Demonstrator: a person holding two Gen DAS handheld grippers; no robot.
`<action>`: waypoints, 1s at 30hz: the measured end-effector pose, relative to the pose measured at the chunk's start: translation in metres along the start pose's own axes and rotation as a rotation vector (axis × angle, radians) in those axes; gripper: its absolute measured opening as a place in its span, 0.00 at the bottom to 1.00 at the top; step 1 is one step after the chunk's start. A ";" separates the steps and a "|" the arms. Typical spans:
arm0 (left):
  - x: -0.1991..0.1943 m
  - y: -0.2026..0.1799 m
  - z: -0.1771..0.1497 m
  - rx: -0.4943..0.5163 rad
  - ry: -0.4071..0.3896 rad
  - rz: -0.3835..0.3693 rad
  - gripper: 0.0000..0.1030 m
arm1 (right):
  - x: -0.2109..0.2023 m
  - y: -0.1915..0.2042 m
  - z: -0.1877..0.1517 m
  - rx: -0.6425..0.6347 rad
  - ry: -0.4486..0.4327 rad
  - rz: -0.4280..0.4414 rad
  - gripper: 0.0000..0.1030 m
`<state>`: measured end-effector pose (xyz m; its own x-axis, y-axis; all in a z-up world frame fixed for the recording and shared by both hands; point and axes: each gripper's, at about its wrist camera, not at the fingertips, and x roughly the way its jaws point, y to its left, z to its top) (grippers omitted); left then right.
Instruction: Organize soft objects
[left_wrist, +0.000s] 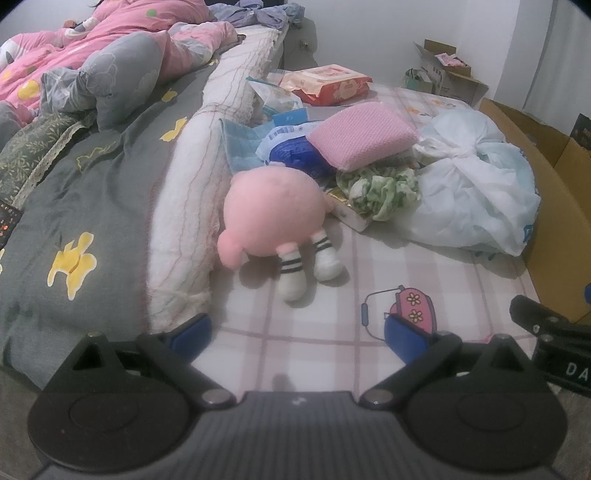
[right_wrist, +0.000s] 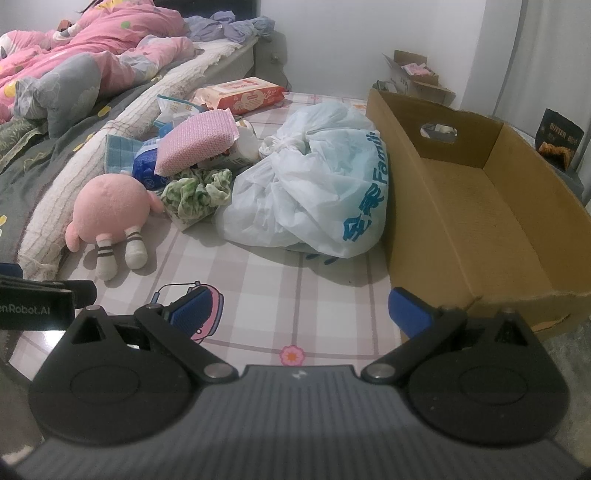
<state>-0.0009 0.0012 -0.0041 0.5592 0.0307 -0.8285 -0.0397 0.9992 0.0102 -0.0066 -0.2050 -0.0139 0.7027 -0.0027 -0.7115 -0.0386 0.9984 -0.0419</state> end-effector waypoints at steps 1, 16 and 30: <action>0.000 -0.001 0.000 0.002 0.000 0.001 0.97 | 0.001 0.000 0.000 0.001 0.002 0.001 0.99; 0.001 -0.002 0.000 0.006 0.008 0.005 0.97 | 0.001 -0.001 0.000 0.010 0.008 -0.002 0.99; 0.004 0.000 0.000 0.012 0.012 0.010 0.97 | 0.002 -0.001 0.000 0.011 0.010 0.001 0.99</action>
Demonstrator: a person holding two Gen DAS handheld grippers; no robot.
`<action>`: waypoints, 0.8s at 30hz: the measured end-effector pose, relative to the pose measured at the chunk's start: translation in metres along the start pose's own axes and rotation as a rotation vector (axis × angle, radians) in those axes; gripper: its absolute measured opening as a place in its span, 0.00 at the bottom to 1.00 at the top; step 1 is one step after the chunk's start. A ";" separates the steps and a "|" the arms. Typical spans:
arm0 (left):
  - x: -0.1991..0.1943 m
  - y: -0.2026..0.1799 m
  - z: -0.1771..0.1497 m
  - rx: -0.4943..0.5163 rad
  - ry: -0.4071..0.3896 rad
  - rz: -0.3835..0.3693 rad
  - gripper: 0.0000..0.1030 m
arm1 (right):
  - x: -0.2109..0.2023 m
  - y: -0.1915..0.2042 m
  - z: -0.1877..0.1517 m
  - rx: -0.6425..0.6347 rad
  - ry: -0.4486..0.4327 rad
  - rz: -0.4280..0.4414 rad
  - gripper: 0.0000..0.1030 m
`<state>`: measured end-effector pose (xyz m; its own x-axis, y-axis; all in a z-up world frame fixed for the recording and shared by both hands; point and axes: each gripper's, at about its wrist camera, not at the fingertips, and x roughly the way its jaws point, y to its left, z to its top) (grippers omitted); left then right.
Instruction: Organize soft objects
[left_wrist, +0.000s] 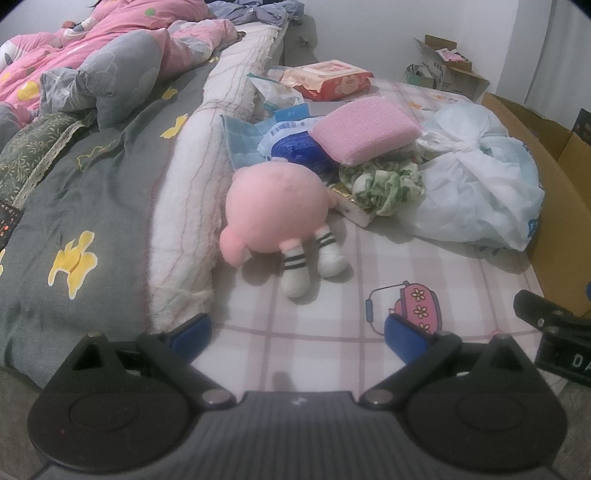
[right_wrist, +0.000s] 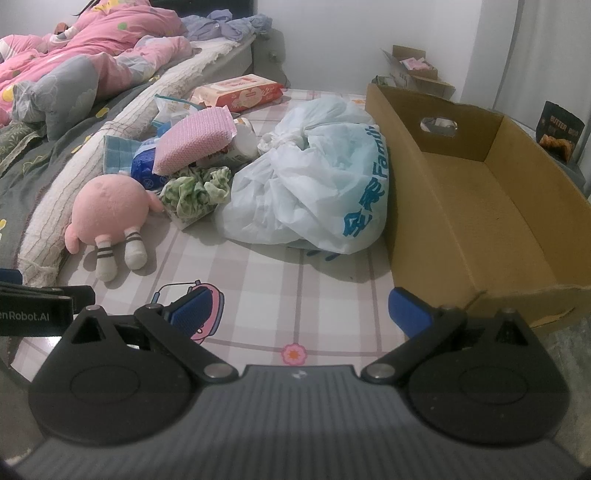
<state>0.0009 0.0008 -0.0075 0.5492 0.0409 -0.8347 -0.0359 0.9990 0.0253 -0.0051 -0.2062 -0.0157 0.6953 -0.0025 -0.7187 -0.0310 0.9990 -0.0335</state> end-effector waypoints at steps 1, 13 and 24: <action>0.000 0.000 0.000 0.001 0.000 0.001 0.97 | 0.000 0.000 0.000 -0.001 0.000 0.000 0.99; 0.001 0.008 0.011 0.103 -0.072 -0.025 0.98 | 0.002 0.002 0.013 0.011 -0.035 0.038 0.99; -0.001 0.049 0.084 0.132 -0.261 -0.134 0.97 | 0.016 0.009 0.082 0.152 -0.176 0.284 0.99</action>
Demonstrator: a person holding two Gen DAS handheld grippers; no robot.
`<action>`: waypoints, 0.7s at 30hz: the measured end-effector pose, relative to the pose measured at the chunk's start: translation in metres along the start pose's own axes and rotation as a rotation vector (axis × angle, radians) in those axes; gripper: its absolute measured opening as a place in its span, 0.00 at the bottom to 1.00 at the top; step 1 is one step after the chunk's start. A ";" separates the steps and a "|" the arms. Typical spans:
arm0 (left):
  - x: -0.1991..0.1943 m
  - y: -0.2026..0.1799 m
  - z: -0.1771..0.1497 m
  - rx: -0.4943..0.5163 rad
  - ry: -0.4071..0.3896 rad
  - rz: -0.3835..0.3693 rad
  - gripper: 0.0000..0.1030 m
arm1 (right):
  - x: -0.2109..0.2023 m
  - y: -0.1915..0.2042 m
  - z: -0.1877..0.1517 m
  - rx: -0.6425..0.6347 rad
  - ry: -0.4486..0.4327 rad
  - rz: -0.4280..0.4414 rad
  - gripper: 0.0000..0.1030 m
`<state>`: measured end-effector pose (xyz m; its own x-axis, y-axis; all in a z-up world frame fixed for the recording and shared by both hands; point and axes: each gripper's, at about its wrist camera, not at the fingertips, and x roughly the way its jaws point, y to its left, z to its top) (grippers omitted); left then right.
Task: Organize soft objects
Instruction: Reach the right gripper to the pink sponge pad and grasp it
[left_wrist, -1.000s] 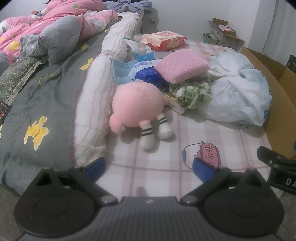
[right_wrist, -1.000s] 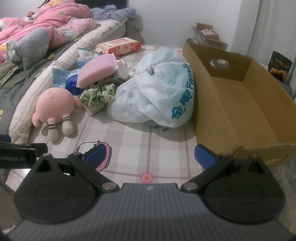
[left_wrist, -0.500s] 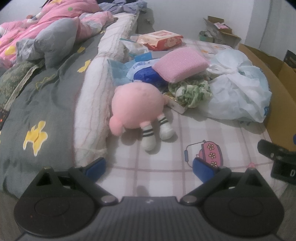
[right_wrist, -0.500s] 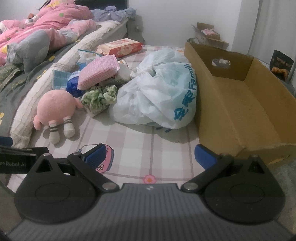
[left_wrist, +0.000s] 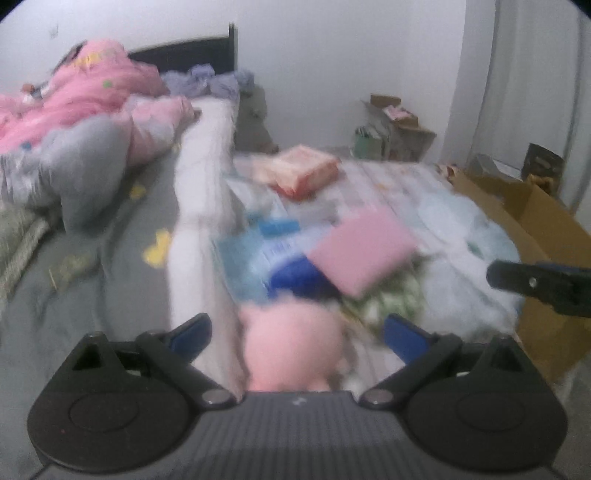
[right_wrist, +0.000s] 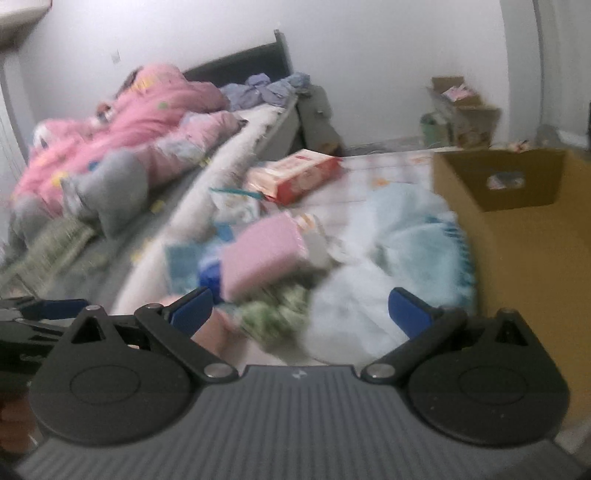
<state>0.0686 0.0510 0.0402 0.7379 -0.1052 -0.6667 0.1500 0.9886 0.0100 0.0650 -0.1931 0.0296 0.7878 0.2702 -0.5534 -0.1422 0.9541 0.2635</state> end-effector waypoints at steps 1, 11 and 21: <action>0.004 0.002 0.006 0.015 -0.013 0.007 0.94 | 0.006 0.001 0.004 0.024 0.001 0.026 0.98; 0.082 0.007 0.047 0.176 0.062 -0.218 0.51 | 0.089 -0.016 0.022 0.328 0.102 0.146 0.67; 0.160 -0.002 0.081 0.274 0.200 -0.426 0.47 | 0.135 -0.036 0.019 0.456 0.174 0.161 0.47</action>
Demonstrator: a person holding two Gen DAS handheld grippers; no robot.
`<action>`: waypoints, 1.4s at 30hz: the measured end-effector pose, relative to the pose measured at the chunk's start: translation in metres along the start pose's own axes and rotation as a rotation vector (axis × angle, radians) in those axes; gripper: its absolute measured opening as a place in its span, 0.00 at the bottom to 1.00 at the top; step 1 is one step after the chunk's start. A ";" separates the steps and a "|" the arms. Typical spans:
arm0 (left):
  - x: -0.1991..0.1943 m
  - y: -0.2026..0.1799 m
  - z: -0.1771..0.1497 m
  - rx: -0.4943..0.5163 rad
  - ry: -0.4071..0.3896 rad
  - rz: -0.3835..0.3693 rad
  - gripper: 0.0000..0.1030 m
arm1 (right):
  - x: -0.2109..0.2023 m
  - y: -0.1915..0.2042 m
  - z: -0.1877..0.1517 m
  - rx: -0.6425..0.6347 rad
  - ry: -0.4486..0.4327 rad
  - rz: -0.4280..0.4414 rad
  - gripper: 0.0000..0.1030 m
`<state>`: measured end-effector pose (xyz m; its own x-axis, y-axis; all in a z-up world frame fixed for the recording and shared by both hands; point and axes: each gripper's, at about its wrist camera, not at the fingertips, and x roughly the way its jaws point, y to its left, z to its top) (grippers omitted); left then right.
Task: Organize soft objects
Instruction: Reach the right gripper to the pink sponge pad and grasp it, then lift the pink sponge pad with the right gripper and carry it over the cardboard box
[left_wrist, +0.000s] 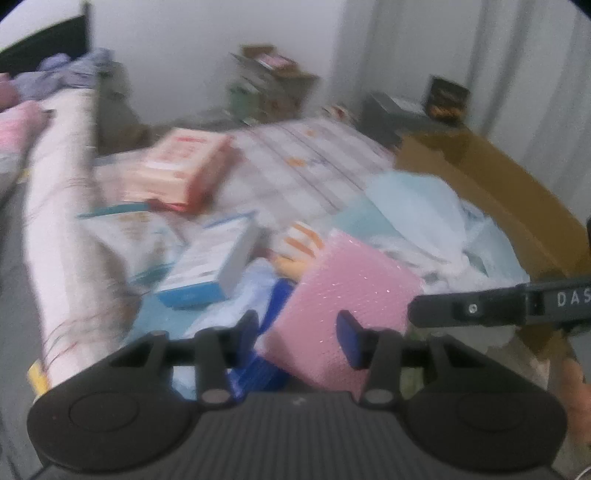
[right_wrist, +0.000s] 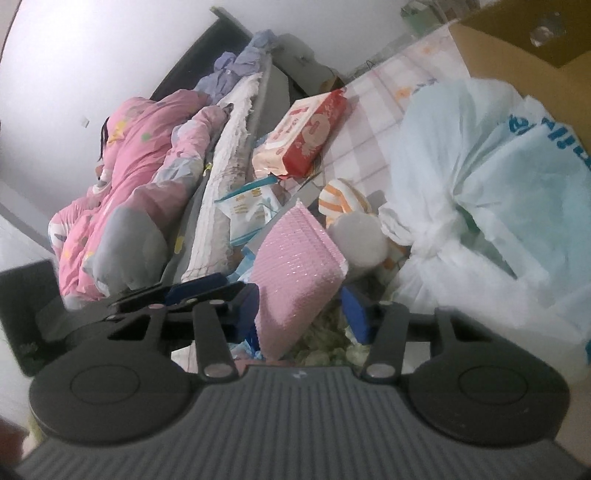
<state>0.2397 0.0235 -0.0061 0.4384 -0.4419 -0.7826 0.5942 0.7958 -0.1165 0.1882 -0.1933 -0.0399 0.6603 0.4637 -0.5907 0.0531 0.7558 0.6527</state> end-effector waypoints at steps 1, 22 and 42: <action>0.006 0.001 0.002 0.009 0.017 -0.014 0.49 | 0.001 -0.002 0.001 0.012 0.003 0.002 0.47; 0.003 -0.013 0.002 -0.023 0.127 -0.257 0.51 | 0.013 -0.019 0.011 0.066 0.019 0.022 0.42; 0.024 -0.017 0.005 0.069 0.146 -0.136 0.76 | 0.008 -0.023 0.004 0.090 0.068 -0.005 0.46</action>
<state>0.2436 -0.0029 -0.0193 0.2515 -0.4746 -0.8435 0.6880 0.7006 -0.1891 0.1948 -0.2092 -0.0579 0.6080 0.4924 -0.6228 0.1252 0.7152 0.6877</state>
